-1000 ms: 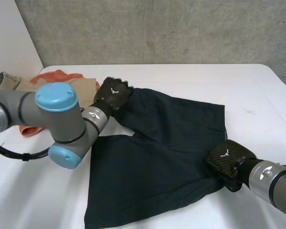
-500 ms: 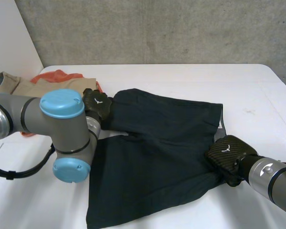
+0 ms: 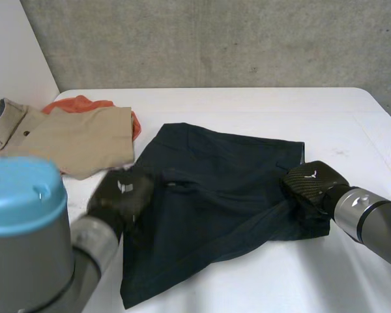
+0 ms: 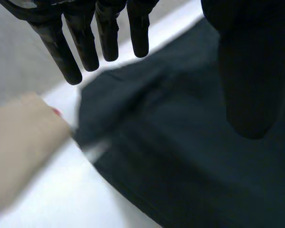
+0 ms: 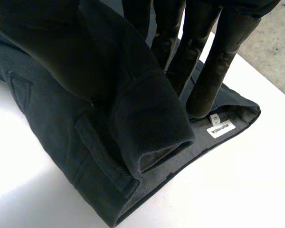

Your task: Fold the laundry.

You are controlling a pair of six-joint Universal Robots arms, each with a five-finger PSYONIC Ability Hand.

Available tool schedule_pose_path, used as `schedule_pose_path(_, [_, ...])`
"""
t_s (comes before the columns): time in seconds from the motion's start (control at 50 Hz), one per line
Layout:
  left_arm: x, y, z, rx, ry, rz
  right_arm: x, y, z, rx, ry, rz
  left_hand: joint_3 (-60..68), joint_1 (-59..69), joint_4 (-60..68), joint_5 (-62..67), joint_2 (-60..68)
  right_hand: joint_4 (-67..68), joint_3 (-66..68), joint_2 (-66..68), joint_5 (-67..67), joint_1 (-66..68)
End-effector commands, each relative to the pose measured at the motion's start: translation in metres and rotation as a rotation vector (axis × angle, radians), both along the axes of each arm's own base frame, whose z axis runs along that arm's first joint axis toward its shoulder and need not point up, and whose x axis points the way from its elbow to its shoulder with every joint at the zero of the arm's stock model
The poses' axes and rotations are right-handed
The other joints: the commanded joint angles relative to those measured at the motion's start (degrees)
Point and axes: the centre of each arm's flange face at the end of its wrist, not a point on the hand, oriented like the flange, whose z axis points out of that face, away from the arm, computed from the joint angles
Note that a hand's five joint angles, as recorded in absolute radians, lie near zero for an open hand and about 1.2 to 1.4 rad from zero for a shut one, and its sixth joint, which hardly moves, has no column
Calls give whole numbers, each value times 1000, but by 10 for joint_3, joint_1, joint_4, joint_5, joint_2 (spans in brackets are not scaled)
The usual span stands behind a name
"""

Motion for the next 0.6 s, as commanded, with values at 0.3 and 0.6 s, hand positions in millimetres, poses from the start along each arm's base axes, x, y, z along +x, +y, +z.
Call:
schedule_pose_path(0.3, [-4,26,-55,261,34,-2,4,-8,-3,-26,-1,5,626,624,624,623,626,117,113,125,133,224])
schedule_pose_path(0.6, [-80,-139,-17,-497,-41,-48,25,-87,0,-307,42,-34,626,624,624,623,626,117,113,125,133,224])
